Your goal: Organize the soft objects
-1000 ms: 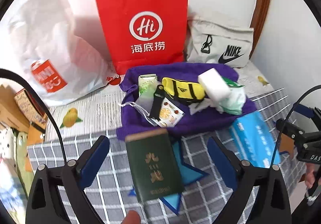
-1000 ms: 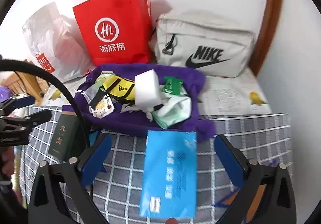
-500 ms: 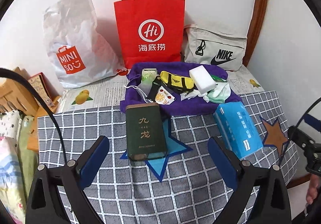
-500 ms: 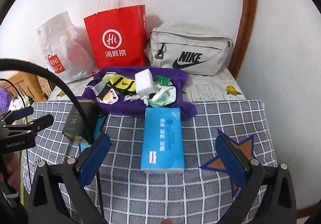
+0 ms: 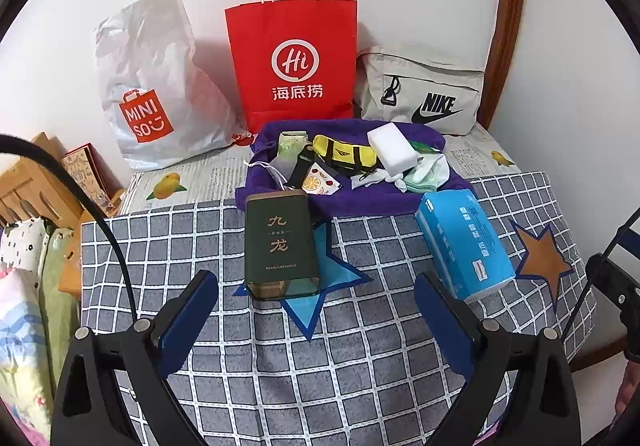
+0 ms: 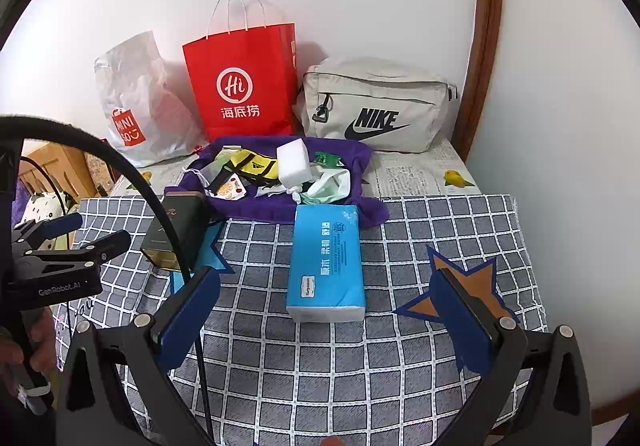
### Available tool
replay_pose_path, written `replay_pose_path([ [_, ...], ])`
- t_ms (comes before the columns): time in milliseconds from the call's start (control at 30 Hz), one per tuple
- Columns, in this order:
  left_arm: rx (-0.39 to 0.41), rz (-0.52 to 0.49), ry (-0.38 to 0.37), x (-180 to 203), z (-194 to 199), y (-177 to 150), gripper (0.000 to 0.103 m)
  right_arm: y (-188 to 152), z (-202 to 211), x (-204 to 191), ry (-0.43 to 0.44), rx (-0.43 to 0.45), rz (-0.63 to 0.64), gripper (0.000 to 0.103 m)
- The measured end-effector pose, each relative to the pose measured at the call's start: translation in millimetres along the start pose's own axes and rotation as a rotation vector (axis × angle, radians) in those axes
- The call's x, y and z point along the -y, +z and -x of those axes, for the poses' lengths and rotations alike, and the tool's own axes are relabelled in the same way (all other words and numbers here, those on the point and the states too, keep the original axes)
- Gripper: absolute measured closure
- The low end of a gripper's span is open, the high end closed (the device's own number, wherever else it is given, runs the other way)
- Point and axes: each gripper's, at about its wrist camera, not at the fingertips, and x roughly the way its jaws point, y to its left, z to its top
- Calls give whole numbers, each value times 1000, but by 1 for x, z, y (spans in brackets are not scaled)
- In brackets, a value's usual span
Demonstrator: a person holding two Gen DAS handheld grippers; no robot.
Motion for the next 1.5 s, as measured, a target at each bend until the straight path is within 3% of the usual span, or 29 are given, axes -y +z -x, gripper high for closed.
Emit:
replay_pose_path([
  [1500, -27, -21, -11, -3, 1, -2, 4, 2, 4, -7, 14, -4, 5, 0],
])
